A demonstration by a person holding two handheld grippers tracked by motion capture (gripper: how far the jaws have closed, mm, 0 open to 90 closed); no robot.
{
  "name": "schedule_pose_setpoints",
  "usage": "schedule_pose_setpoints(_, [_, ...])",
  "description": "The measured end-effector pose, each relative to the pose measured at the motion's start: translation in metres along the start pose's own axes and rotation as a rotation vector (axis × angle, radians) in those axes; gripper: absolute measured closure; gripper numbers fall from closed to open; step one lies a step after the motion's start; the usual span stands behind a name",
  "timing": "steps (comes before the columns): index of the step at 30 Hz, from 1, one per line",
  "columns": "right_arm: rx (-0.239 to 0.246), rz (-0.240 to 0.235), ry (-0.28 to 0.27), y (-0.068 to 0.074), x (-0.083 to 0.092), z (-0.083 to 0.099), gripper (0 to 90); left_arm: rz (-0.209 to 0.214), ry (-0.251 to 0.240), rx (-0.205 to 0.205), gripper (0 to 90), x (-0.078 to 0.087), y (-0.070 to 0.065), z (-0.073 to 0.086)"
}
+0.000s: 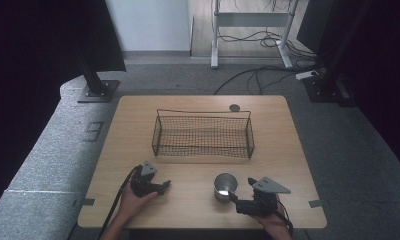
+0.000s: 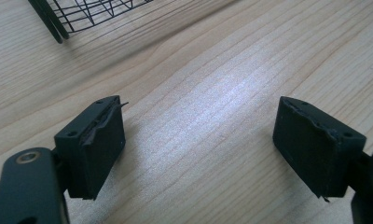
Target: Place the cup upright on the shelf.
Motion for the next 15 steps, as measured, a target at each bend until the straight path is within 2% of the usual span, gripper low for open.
schedule_pose_setpoints(10, [0.012,-0.02,0.019,0.01,-0.011,0.001,8.3,0.001,-0.002,0.002,16.6,0.0,0.0,0.0])
schedule_pose_setpoints(15, [0.017,-0.032,0.035,0.014,-0.025,-0.001,7.0,0.001,-0.003,0.002,16.6,0.0,0.0,0.0])
Point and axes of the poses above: each handheld gripper's, and its own axes: x roughly backward along the jaws, z roughly out of its underside, y roughly to its left, the point moved 10 cm from there along -x, roughly forward along the jaws, and after that the axes turned 3 degrees about z, right-handed, at the moved point
